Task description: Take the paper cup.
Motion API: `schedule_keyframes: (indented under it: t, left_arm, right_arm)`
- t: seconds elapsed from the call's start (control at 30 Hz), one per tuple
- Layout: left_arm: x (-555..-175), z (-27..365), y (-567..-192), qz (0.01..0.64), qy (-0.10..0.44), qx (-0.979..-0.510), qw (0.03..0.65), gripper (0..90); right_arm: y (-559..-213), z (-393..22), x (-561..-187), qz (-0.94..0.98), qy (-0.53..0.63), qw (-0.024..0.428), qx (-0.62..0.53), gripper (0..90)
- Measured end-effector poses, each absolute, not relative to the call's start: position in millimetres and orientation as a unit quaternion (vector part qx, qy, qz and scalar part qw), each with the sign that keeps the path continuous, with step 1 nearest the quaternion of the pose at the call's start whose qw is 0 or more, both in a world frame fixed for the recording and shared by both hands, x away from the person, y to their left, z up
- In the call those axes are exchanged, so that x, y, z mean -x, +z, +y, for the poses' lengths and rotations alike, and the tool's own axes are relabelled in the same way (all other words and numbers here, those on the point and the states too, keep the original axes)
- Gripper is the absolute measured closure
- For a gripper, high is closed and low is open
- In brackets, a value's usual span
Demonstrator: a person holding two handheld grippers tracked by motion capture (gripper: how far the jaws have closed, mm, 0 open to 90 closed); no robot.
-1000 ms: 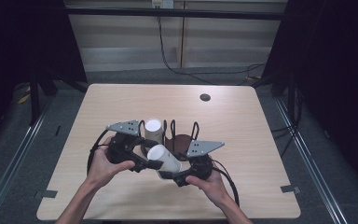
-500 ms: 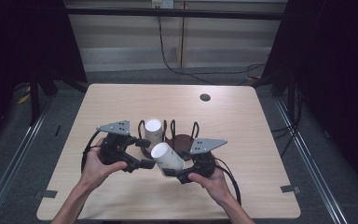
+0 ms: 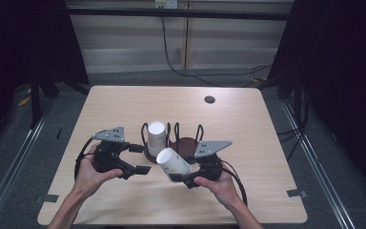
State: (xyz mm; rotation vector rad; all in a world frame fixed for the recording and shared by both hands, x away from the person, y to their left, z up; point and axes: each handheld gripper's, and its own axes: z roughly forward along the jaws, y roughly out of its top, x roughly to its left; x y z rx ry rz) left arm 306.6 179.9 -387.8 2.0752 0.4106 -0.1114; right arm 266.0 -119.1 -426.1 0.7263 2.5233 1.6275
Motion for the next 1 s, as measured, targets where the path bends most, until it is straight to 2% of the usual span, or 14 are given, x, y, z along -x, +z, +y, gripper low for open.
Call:
schedule_keyframes:
  t: [0.33, 1.0]
  left_arm:
    - [-300, 160, -402, 0.151, -0.039, -0.874, 0.461, 16.4]
    - [-297, 149, -410, 0.138, -0.038, -0.894, 0.424, 18.5]
  right_arm:
    - [-422, -122, -269, 0.845, 0.478, 0.028, -0.238, 31.4]
    - [-420, -120, -269, 0.881, 0.418, 0.024, -0.222, 32.2]
